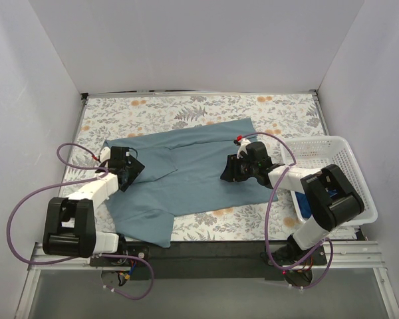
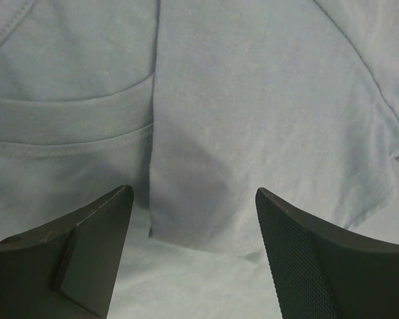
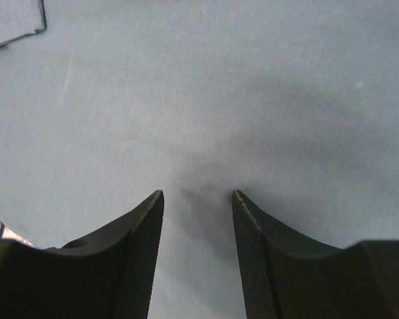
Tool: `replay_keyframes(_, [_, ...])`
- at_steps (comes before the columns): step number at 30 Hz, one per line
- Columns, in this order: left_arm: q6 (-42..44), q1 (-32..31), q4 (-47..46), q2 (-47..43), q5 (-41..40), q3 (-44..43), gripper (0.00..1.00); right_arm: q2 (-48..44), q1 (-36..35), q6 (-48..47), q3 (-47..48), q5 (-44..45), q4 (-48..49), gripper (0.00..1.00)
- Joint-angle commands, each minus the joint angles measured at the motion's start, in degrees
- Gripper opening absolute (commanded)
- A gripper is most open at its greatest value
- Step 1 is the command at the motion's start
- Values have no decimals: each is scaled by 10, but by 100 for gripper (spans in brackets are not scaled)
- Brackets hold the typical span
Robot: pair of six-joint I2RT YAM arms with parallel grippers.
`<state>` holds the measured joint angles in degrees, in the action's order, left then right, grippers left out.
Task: Fold and stack the t-shirts
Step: Fold the tshirt
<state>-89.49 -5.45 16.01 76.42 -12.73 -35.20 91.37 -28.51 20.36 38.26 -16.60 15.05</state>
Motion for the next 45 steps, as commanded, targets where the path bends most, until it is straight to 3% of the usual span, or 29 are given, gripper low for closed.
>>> replay_keyframes(1, [-9, 2, -30, 1, 16, -7, 72, 5, -1, -8, 12, -7, 14, 52])
replay_keyframes(8, [-31, 1, -17, -27, 71, -15, 65, 7, 0, -7, 13, -8, 16, 52])
replay_keyframes(23, [-54, -3, 88, -120, 101, -31, 48, 7, -1, -6, 12, -11, 16, 51])
replay_keyframes(29, [-87, -3, 198, -159, 13, -26, 44, 1, 0, -6, 11, -12, 16, 51])
replay_keyframes(33, [-68, -1, 214, -181, -47, -37, 43, -14, -1, -8, 12, -21, 14, 50])
replay_keyframes(39, [-15, 1, 181, -125, -72, -79, 44, -43, -1, -37, 25, 18, -23, 49])
replay_keyframes(45, [37, 0, 126, 11, -61, -130, 45, -44, -1, -68, 60, 103, -89, 50])
